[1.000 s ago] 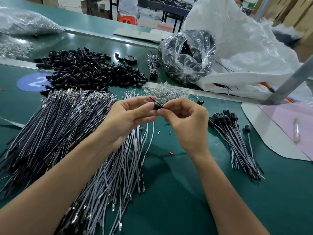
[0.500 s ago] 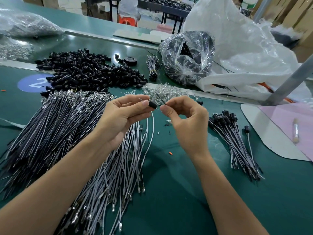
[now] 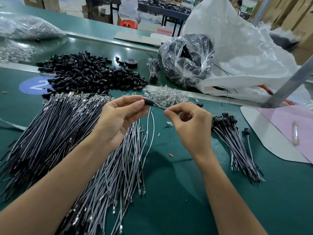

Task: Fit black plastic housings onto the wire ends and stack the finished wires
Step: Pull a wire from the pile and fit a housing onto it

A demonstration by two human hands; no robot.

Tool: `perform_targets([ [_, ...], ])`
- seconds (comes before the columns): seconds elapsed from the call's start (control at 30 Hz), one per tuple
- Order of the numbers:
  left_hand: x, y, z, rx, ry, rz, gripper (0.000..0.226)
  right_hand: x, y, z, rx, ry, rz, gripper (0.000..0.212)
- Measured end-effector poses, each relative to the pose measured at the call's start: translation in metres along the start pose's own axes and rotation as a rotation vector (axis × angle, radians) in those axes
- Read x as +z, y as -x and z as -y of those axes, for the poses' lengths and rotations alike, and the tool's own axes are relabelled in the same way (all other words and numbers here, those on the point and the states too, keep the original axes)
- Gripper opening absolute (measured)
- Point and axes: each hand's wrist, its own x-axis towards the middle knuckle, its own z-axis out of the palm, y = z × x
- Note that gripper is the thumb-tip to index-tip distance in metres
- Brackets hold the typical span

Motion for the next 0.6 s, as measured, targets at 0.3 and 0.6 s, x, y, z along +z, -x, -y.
perform_targets([
  [0.3, 0.0025, 0.0019, 0.0047, 0.051, -0.147, 0.053, 0.012, 0.001, 0.0013, 0.0007, -0.049, 0.03, -0.015, 0.008],
  [0.6, 0.0048, 0.0033, 0.0061, 0.049, -0.136, 0.049, 0.011, 0.0029, 0.0048, 0.0027, -0.075, -0.011, 0.045, 0.007],
])
